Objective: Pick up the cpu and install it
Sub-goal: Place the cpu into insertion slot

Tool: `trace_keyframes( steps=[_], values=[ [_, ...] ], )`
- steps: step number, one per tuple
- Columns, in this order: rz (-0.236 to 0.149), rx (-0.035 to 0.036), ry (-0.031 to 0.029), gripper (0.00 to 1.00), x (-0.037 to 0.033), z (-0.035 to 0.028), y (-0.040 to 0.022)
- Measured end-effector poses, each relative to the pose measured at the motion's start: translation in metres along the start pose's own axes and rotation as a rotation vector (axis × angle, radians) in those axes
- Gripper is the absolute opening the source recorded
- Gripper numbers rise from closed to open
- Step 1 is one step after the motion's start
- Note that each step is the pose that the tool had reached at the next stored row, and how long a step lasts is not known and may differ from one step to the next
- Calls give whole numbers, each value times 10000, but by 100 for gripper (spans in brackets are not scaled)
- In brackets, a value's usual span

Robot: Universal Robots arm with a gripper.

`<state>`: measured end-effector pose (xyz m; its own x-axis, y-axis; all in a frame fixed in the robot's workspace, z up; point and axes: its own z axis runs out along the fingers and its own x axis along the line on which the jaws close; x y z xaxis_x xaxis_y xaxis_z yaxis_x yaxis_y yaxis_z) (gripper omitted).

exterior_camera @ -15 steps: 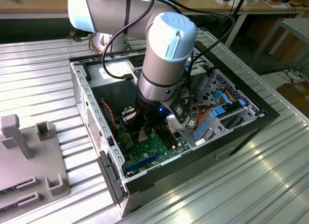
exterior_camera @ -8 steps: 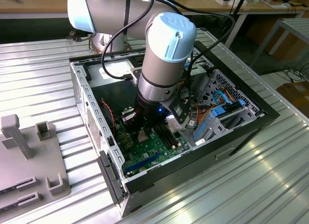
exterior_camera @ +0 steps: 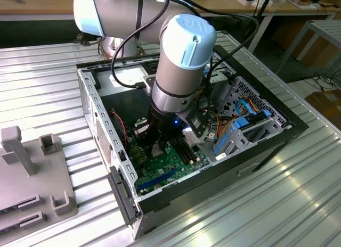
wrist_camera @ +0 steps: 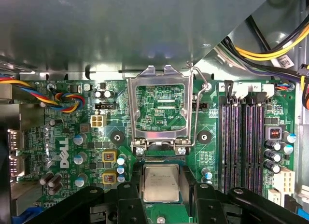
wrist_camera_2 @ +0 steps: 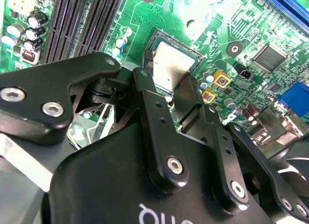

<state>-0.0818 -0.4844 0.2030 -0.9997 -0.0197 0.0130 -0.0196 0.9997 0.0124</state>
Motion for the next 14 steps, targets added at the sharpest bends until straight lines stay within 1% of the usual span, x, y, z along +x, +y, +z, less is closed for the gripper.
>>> trace_keyframes(
  steps=[4,7,14],
  values=[
    [1,0,0,45,1,-3,-1],
    [1,1,2,45,1,-28,-1],
    [1,1,9,45,3,-137,1]
  ],
)
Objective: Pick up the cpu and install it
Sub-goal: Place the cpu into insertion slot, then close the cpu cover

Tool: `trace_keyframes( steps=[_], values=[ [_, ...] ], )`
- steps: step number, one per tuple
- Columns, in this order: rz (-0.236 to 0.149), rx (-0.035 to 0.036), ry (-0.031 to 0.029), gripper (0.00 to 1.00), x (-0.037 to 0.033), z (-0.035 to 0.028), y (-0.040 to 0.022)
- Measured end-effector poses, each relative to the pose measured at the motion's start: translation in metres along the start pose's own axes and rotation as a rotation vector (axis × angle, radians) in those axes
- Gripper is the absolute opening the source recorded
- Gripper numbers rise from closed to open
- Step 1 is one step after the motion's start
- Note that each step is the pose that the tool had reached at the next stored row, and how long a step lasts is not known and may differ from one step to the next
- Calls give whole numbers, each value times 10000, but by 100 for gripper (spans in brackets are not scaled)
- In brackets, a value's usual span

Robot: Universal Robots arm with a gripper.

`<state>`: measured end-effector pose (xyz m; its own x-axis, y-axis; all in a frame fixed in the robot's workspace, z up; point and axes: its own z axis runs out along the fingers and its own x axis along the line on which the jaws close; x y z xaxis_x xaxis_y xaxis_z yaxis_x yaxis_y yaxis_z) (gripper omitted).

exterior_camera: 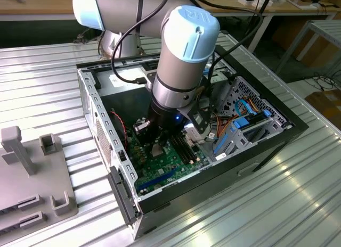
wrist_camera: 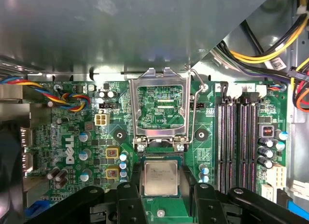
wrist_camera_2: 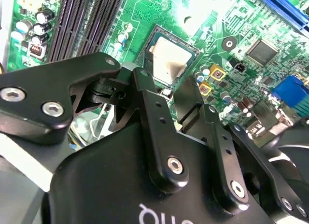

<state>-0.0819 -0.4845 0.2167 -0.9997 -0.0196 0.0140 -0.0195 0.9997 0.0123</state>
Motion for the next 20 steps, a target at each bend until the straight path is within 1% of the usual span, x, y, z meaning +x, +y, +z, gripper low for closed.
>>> trace_keyframes(
  steps=[3,7,8,9,13,15,20],
  values=[
    [0,-1,6,44,0,-32,1],
    [1,-1,11,18,1,-81,1],
    [1,-3,12,12,1,-81,2],
    [0,-4,12,11,1,-81,2],
    [0,-1,17,11,1,-84,1],
    [1,-2,59,11,1,-101,2],
    [1,-2,63,11,1,-103,2]
  ],
)
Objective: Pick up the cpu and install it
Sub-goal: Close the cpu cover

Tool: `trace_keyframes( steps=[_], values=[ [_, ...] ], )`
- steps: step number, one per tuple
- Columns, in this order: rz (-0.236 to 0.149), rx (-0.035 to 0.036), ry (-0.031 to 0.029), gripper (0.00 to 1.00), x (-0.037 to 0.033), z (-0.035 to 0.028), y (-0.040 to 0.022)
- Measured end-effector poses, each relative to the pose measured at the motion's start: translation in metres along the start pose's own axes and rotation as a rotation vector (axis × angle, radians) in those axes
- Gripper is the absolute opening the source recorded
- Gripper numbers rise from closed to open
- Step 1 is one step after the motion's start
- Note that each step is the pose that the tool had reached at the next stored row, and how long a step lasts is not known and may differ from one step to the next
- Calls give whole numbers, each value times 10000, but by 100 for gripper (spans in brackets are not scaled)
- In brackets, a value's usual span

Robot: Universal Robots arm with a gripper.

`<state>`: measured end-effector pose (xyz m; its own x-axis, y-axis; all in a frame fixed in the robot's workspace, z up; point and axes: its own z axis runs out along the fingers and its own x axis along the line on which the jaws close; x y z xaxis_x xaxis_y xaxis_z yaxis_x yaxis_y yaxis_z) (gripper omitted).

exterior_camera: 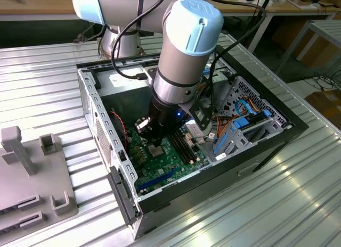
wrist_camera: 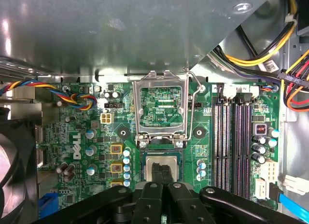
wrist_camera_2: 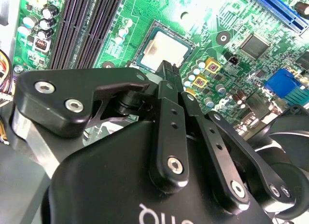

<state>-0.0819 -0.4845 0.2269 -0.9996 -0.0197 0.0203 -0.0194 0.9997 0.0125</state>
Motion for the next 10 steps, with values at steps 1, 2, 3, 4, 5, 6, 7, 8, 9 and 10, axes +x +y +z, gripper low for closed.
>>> trace_keyframes(
  steps=[1,2,3,4,5,6,7,8,9,10],
  values=[
    [0,0,1,11,0,0,0],
    [0,0,1,11,0,-1,0],
    [0,0,2,11,0,-1,0],
    [0,0,3,11,0,-1,0],
    [0,0,4,11,0,-2,0],
    [0,1,5,11,-2,-2,0],
    [-2,3,8,11,-18,-4,-1],
    [-3,4,12,11,-44,-4,-1],
    [-21,1,16,11,-84,-3,-1],
    [-38,1,20,11,-127,-3,-1]
  ],
)
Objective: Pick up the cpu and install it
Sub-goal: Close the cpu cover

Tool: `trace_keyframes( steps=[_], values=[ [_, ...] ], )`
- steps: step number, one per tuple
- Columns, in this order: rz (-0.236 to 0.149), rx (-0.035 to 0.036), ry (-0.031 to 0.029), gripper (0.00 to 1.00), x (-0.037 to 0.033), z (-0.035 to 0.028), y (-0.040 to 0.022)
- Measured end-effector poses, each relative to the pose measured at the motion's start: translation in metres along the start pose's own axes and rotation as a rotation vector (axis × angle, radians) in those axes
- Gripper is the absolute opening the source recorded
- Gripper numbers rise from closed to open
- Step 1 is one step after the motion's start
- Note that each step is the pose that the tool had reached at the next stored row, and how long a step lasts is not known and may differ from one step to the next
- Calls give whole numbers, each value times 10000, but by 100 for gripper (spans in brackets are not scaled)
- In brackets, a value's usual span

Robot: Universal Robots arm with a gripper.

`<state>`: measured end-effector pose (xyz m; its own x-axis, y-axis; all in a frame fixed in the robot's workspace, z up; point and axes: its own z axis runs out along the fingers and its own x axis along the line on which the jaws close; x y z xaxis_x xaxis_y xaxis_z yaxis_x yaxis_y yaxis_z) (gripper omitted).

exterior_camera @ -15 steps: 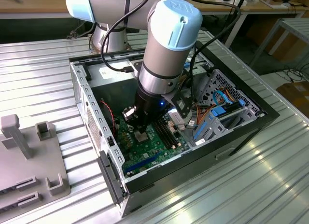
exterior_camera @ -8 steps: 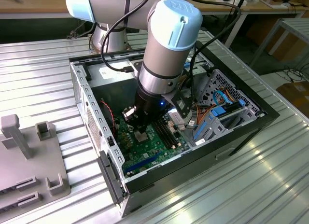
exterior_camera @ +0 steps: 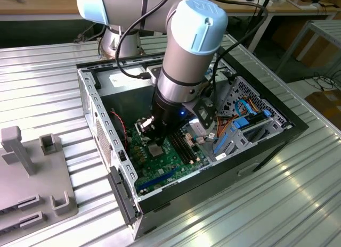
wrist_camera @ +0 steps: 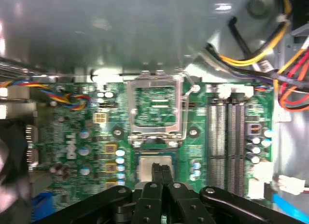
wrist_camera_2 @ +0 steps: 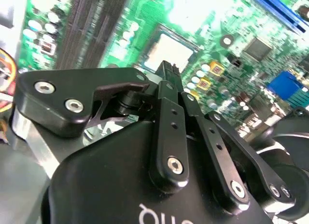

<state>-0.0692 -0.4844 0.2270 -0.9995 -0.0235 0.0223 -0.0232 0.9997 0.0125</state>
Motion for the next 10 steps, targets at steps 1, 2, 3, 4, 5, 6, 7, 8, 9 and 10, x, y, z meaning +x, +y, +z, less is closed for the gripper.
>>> trace_keyframes(
  steps=[1,2,3,4,5,6,7,8,9,10],
  values=[
    [-21,-4,2,11,-28,0,-1],
    [-30,-12,2,11,-58,0,-1],
    [-62,-16,2,11,-88,0,0],
    [-118,-13,14,11,-100,-12,0],
    [-144,-13,25,11,-101,-35,2],
    [-158,-15,40,11,-99,-70,4],
    [-169,-14,55,11,-99,-114,6],
    [-178,-14,62,11,-98,-167,7],
    [-182,-16,69,11,-97,-213,9],
    [-186,-15,75,11,-96,-278,12]
  ],
)
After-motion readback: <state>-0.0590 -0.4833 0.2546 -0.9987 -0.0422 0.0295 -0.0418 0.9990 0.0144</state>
